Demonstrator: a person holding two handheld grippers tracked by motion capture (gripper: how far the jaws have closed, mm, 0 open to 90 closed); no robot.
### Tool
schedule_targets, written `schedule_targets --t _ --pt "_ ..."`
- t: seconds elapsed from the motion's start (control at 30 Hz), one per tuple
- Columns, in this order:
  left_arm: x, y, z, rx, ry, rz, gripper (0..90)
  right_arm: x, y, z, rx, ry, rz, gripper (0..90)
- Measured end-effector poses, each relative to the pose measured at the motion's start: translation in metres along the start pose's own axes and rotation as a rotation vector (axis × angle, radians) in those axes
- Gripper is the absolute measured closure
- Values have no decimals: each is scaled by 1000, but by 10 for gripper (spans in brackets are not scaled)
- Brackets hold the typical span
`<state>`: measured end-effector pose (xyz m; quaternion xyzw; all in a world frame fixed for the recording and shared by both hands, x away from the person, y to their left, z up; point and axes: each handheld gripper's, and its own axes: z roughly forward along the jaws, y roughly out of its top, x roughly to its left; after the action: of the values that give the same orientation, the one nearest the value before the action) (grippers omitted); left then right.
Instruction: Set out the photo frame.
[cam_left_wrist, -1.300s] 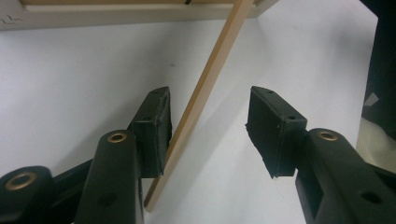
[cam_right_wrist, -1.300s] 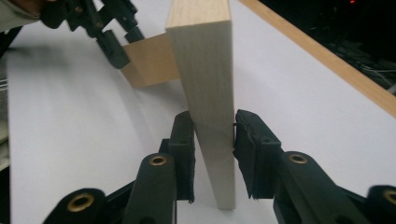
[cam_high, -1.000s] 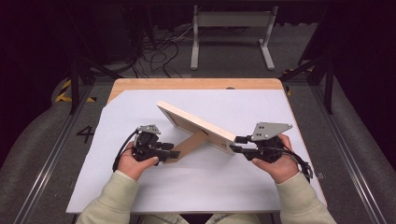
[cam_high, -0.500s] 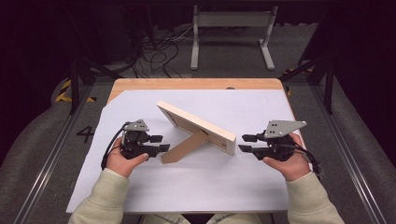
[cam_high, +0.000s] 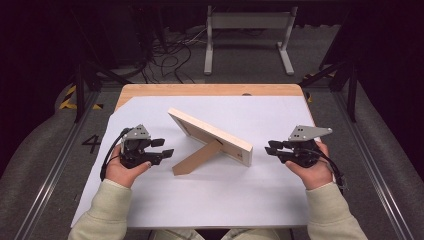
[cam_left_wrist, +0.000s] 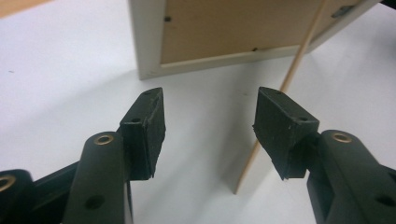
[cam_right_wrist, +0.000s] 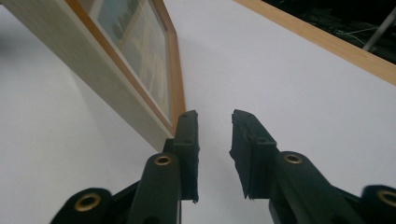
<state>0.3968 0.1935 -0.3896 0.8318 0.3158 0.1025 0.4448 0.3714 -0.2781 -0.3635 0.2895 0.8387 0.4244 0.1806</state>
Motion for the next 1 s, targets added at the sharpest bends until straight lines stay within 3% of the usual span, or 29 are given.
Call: schedule_targets --t 0.1,0.4,0.7,1.0 --pt "2 -1 -3 -4 28 27 432 -3 -2 5 12 -11 6 774" --pt "4 -4 -9 -1 56 28 436 -8 -8 16 34 -37 18 900" --pt "10 -8 -13 -1 65 -2 423 -6 -15 39 109 -43 -2 900" --pt "11 -9 -12 -5 74 -1 409 -7 -26 58 170 -24 2 900"
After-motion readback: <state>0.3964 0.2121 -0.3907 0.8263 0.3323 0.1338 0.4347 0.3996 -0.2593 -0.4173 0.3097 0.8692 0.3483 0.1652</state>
